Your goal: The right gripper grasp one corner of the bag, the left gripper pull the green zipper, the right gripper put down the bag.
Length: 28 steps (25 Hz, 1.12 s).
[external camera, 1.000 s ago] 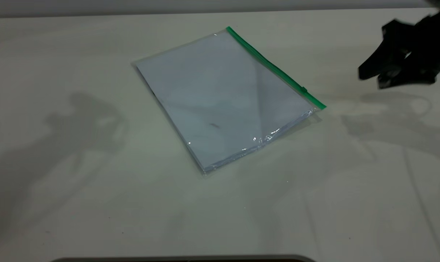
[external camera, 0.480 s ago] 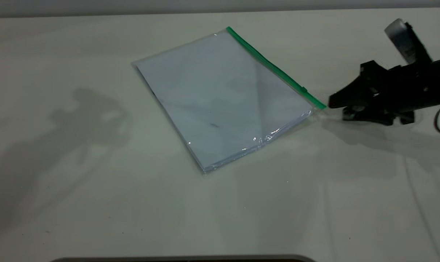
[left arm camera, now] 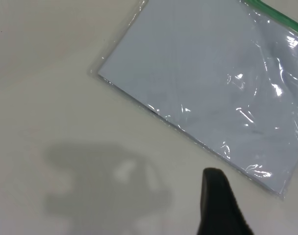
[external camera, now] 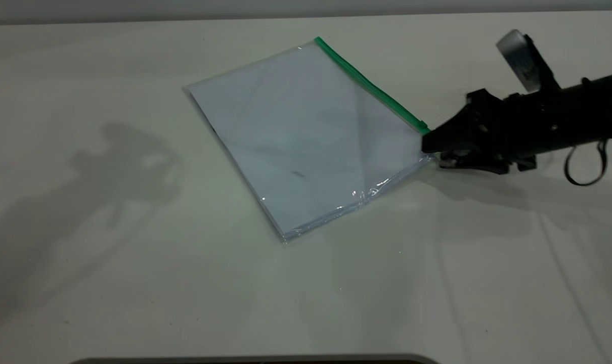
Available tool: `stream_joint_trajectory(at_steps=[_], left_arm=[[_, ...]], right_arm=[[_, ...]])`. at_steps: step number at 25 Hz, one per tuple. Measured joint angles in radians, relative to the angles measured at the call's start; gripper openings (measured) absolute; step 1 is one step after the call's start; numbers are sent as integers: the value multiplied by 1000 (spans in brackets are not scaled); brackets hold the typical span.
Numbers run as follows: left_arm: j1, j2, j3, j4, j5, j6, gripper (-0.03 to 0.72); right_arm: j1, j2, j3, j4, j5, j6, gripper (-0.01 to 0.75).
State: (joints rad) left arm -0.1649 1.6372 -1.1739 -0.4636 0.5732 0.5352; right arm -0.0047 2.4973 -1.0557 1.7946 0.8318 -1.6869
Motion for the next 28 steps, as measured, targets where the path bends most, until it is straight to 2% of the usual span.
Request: stream_joint_trajectory(at_steps=[7,10,13,16,18,22,28], left_arm=[[0,0,0,0,-2,11,473],[0,0,0,0,-4,13,473],[0,0,0,0,-7,34,473],[0,0,0,1,-16,42,473],[0,0,0,1,-25,43,473],[0,5,0,-1,-35,43,473],[-1,36,-26,-83,-17,43,473]], right_arm=[[75,32,-74,-1,-26,26,463],[76,35,-86,-3,-30,39,421],[76,45,-106,-3,-30,44,320],[76,52,-108,-2,-15,46,116],[75,52,-114,-3,30,48,38],[76,49,-135,-12,73,50,35],[81,-31,-136,-26,35,55,35]])
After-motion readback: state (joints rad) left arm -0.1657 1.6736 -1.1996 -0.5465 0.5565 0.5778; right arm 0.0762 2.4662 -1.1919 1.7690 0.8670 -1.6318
